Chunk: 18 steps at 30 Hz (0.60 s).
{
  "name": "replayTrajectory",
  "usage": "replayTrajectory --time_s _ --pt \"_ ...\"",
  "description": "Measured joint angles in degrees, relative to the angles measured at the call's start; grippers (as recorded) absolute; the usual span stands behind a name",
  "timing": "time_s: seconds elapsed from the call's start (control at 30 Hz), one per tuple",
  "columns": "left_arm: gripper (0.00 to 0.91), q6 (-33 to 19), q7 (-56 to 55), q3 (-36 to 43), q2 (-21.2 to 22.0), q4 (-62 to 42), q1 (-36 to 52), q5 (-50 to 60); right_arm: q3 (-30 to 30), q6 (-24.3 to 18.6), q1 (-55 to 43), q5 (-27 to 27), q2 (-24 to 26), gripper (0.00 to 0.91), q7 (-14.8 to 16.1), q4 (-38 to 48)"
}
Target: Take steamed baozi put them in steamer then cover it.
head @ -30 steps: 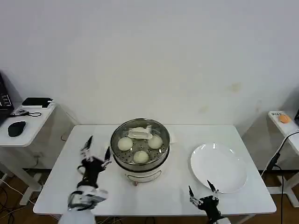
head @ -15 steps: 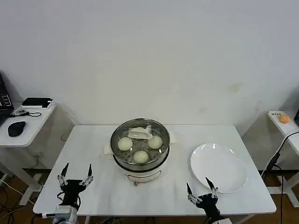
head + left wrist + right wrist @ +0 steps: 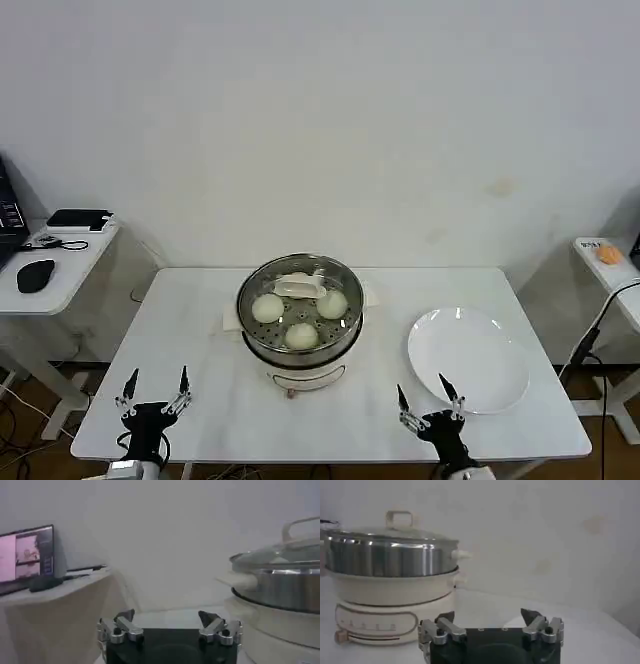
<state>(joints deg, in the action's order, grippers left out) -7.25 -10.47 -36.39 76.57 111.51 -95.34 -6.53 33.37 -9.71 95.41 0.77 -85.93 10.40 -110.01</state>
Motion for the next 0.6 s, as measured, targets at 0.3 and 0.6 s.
replayTrajectory --time_s 0.3,0.6 --pt "0.907 -0.5 0.4 0.4 0.1 0.6 -1.3 0.6 -1.2 1.1 0.1 -0.1 -0.3 0.907 -0.6 -0.3" --pt "0.907 -0.9 1.2 0.9 0.2 1.0 -2.1 2.1 -1.7 2.2 0.2 -0.1 0.0 0.907 -0.8 -0.6"
